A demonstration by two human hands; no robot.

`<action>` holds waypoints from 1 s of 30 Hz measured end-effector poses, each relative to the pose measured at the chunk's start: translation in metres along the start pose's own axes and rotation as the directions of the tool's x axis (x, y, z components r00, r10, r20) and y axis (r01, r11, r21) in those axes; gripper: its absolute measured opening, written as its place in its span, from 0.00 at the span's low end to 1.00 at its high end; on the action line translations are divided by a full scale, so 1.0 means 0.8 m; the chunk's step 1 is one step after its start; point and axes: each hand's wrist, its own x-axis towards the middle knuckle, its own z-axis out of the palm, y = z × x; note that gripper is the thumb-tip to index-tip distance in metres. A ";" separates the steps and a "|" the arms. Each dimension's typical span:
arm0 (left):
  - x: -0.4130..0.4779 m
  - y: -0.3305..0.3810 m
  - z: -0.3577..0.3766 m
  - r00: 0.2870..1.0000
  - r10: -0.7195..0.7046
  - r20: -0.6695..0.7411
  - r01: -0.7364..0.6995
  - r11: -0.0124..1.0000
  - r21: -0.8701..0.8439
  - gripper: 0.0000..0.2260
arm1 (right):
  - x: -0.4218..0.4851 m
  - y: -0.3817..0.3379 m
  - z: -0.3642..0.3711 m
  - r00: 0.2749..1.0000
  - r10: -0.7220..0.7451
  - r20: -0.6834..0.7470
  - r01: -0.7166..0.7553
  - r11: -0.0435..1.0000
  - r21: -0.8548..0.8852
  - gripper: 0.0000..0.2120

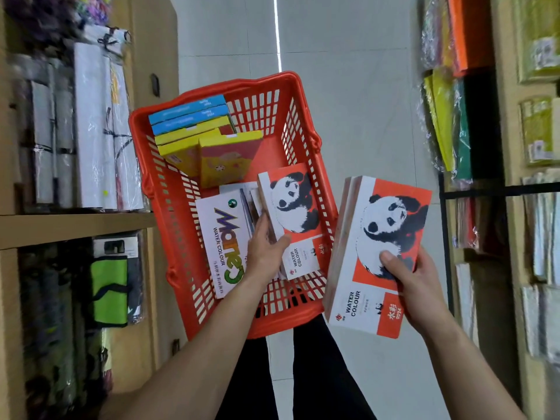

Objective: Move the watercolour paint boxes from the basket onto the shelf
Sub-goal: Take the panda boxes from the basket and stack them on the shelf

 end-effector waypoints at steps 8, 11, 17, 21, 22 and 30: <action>-0.013 0.012 0.010 0.998 -0.037 -0.056 0.030 0.992 -0.119 0.24 | -0.005 0.002 0.001 1.000 0.010 0.019 -0.010 1.000 -0.003 0.22; -0.015 0.012 0.017 0.992 -0.006 -0.129 0.004 1.000 -0.017 0.25 | -0.005 -0.007 -0.004 1.000 0.012 0.029 -0.012 1.000 -0.011 0.20; 0.000 0.013 0.007 0.996 -0.063 -0.056 0.063 0.998 0.001 0.35 | 0.001 -0.009 0.003 0.999 -0.005 0.033 0.006 0.999 -0.033 0.22; -0.009 0.022 0.007 0.994 -0.036 -0.100 0.032 0.999 -0.040 0.35 | 0.001 -0.009 0.004 0.999 -0.030 0.032 0.031 0.999 -0.045 0.24; -0.011 0.026 0.005 0.994 -0.029 -0.107 0.024 0.999 -0.048 0.36 | 0.000 -0.010 0.005 0.999 -0.036 0.030 0.037 0.998 -0.045 0.24; -0.053 0.080 -0.045 0.985 0.087 -0.148 -0.099 0.993 -0.070 0.31 | -0.017 -0.043 0.021 0.996 -0.063 0.058 0.066 0.996 -0.051 0.28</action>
